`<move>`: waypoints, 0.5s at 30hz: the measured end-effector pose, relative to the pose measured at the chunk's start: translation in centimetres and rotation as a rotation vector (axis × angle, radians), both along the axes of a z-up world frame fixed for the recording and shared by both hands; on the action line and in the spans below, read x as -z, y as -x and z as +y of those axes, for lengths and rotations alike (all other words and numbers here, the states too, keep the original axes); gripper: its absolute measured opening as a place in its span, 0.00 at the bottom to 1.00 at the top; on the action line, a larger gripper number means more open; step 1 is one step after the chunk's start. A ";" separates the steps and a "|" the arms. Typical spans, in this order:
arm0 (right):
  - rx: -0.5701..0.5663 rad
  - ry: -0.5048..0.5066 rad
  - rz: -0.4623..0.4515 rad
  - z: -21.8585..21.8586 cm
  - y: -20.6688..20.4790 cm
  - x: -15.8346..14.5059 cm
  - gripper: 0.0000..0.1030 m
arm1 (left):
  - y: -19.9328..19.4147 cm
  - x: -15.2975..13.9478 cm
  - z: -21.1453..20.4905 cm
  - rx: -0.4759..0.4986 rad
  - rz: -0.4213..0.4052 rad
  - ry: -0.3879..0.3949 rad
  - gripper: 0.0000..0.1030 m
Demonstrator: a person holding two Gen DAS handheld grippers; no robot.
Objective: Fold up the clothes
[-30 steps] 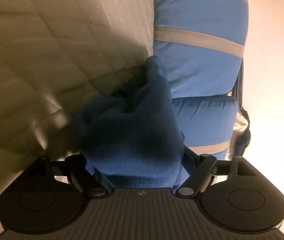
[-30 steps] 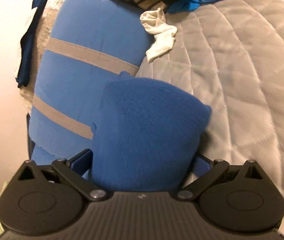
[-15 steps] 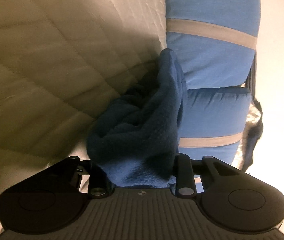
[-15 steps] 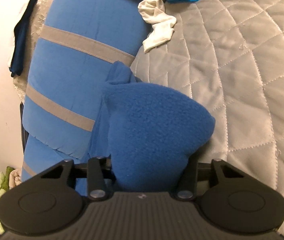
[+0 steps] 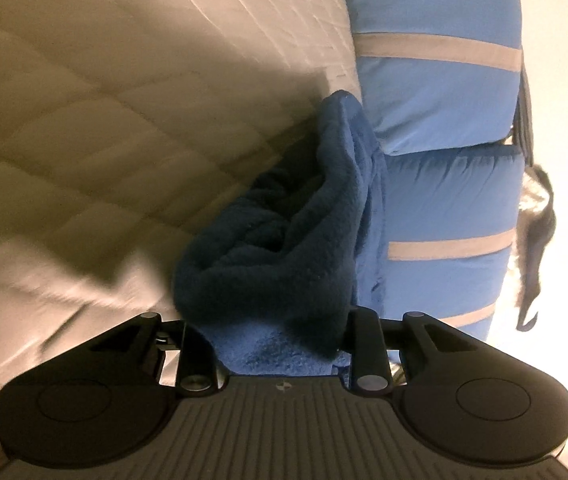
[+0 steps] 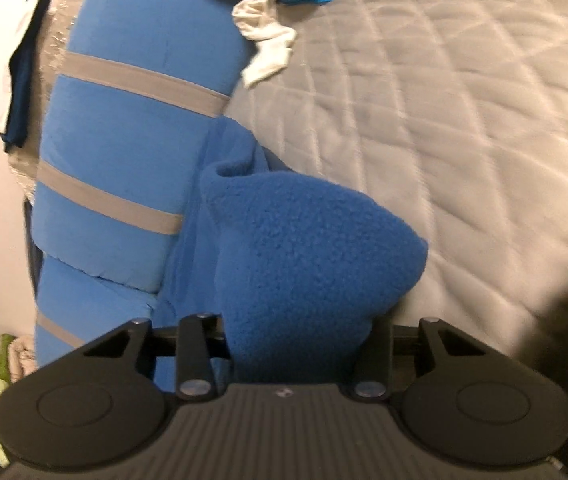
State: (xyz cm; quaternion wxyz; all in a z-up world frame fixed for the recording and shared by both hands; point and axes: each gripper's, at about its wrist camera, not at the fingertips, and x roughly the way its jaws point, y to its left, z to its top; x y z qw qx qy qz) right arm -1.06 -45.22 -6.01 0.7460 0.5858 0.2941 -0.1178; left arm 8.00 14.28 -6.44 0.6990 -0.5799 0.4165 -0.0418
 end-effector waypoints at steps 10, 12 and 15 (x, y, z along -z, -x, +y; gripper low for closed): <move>-0.079 0.127 0.028 2.4 2.9 -1.9 0.74 | 2.2 -0.7 0.7 0.020 0.020 -0.101 0.44; -0.124 0.138 0.022 2.8 2.8 -2.4 0.85 | 2.8 -1.1 0.9 0.020 0.016 -0.109 0.47; -0.183 0.157 0.026 3.4 3.4 -3.5 0.88 | 4.2 -2.8 1.1 0.032 0.017 -0.150 0.58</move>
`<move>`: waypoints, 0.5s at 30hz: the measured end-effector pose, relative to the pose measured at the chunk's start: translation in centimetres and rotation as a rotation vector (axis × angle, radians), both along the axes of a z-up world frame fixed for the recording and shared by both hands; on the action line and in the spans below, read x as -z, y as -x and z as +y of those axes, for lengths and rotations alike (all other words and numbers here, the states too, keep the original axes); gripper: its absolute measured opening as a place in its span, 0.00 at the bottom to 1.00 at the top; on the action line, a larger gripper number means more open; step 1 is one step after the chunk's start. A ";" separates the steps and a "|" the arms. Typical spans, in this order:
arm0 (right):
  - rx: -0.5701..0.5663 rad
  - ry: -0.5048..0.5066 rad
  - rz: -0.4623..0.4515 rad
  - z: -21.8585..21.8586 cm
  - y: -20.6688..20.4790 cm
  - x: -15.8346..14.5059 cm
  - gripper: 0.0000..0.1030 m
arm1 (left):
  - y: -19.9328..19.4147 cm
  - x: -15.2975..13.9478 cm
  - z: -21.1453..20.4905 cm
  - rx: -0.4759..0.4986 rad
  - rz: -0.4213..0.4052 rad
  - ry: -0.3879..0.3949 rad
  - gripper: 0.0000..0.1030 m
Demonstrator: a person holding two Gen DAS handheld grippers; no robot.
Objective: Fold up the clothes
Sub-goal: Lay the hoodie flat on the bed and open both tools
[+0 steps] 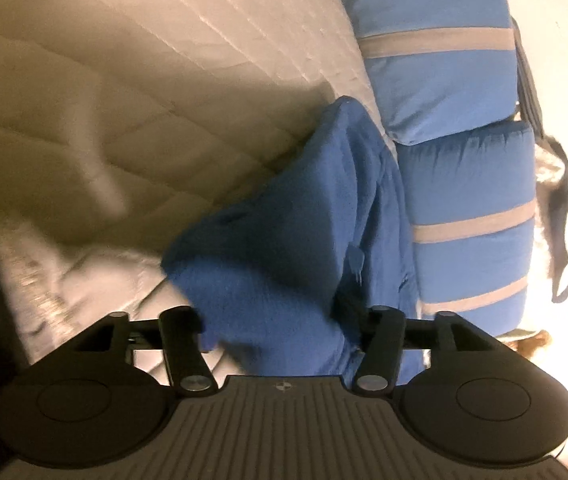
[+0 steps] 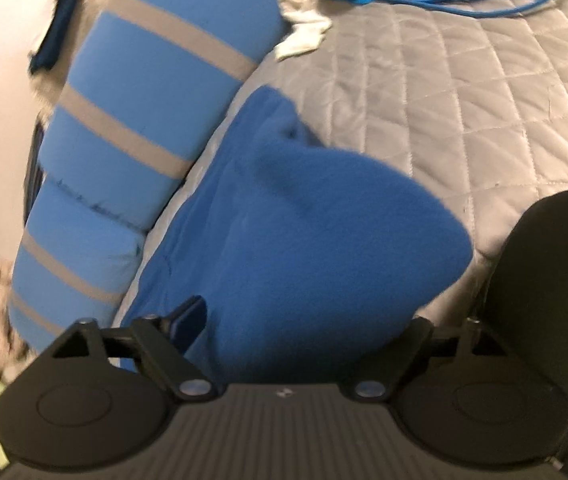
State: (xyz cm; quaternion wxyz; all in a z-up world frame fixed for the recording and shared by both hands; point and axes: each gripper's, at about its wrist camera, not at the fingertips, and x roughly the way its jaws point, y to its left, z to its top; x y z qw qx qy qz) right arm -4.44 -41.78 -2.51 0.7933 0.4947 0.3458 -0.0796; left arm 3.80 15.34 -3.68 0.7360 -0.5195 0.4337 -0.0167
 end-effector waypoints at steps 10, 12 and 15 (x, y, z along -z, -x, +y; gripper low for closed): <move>-0.118 0.244 -0.058 5.0 7.1 -5.9 1.00 | 4.9 -7.0 -2.7 0.112 -0.243 -0.281 0.63; -0.166 0.406 -0.145 6.7 7.3 -6.9 1.00 | 4.9 -8.2 -5.0 0.169 -0.356 -0.437 0.63; -0.242 0.711 -0.266 9.8 6.3 -7.0 1.00 | 4.4 -8.6 -10.0 0.251 -0.546 -0.703 0.63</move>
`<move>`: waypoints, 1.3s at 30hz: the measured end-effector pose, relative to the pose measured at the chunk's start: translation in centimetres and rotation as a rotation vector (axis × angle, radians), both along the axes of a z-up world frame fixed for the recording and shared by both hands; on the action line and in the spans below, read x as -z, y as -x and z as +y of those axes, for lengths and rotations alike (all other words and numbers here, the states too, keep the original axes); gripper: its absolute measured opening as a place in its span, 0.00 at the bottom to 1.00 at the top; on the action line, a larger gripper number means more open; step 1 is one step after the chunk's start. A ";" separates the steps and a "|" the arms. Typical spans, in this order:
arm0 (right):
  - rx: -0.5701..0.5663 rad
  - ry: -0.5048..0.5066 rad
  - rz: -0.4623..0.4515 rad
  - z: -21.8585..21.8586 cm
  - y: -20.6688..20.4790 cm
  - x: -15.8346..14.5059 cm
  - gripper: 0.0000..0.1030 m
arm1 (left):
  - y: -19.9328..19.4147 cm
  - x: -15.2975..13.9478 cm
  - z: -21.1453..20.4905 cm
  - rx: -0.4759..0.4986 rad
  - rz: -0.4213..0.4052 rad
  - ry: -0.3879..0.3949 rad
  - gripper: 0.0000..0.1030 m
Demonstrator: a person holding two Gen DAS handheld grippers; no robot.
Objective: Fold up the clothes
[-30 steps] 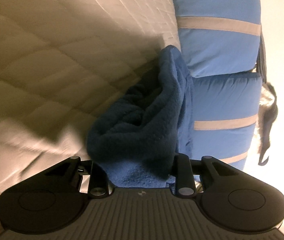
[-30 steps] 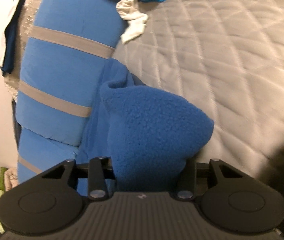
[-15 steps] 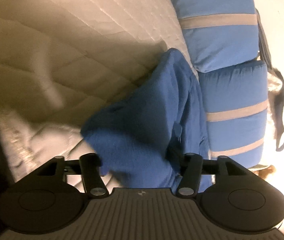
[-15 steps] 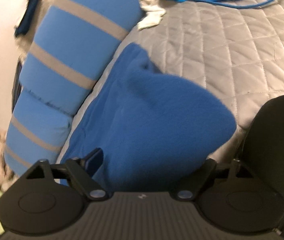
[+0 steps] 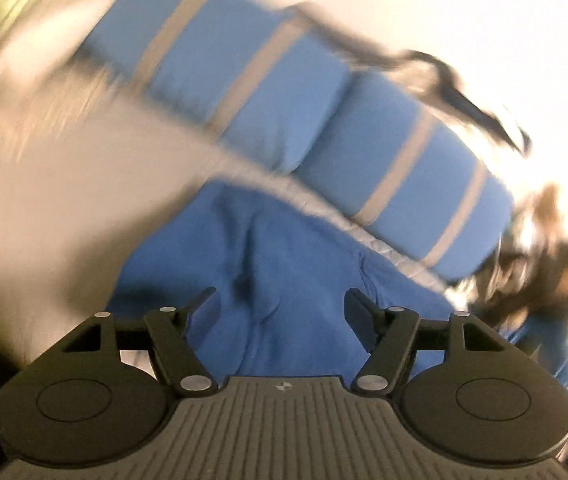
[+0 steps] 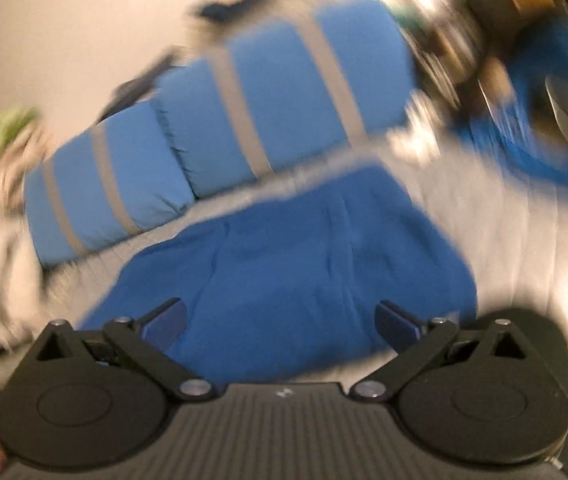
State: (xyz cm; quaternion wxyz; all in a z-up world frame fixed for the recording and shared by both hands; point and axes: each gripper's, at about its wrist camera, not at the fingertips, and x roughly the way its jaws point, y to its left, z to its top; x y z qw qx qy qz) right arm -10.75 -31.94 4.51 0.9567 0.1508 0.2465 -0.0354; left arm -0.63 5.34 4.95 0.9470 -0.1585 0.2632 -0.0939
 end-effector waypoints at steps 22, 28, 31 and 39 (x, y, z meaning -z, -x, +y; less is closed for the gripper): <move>-0.104 0.380 -0.034 5.4 -5.3 10.0 1.00 | -0.9 8.2 -7.6 0.044 -0.111 -0.488 0.71; -0.020 0.395 -0.177 4.7 -3.6 8.4 1.00 | -0.2 6.8 -6.3 -0.031 -0.187 -0.458 0.71; 0.029 0.411 -0.174 3.9 -4.0 8.3 1.00 | -0.8 6.4 -4.7 -0.137 -0.148 -0.409 0.71; 0.139 0.265 -0.022 -0.3 -6.6 8.9 0.99 | -2.7 7.8 -4.4 -0.170 -0.034 -0.432 0.76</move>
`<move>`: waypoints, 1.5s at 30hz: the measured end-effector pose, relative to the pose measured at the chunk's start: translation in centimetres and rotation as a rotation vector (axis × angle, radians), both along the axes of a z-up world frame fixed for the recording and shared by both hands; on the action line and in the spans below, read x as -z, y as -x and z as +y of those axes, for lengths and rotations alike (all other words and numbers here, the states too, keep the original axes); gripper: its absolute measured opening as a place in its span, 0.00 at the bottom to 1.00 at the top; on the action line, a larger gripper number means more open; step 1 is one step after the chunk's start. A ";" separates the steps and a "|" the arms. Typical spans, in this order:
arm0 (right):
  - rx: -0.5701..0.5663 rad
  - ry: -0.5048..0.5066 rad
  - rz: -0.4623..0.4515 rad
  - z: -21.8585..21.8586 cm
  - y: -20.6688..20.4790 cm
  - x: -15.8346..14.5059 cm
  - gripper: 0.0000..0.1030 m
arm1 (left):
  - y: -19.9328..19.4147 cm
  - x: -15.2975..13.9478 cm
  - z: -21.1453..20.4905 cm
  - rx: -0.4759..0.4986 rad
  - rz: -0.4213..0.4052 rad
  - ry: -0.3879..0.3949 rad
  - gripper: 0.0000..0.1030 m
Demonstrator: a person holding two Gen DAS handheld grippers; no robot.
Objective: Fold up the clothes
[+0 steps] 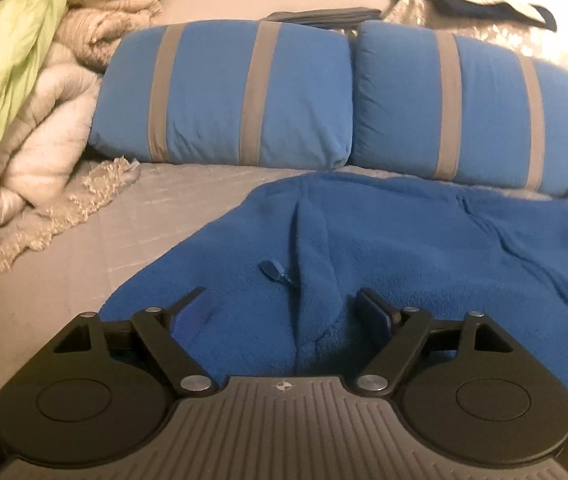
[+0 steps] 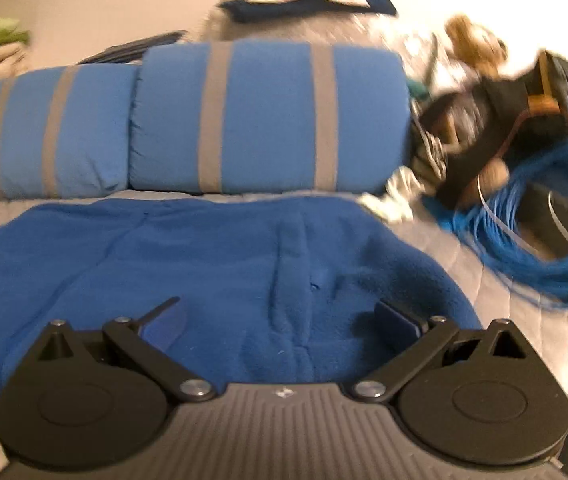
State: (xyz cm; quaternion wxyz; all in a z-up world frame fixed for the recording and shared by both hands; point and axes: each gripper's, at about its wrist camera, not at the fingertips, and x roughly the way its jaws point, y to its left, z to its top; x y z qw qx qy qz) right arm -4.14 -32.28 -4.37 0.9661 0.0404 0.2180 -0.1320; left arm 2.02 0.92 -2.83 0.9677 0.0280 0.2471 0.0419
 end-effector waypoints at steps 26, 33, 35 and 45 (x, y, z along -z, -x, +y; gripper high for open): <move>0.098 -0.076 0.063 -4.0 -2.9 0.0 1.00 | 0.0 0.1 0.1 -0.003 -0.003 0.004 0.76; 0.136 -0.164 0.075 -5.2 -2.5 0.6 1.00 | 0.0 0.1 0.1 -0.006 -0.003 0.005 0.76; 0.139 -0.145 0.044 -4.9 -2.0 0.3 1.00 | 0.1 0.0 0.1 -0.005 -0.006 0.012 0.76; 0.118 -0.098 -0.067 -3.9 -0.5 -0.5 1.00 | 0.0 -0.2 0.7 -0.009 0.021 0.076 0.77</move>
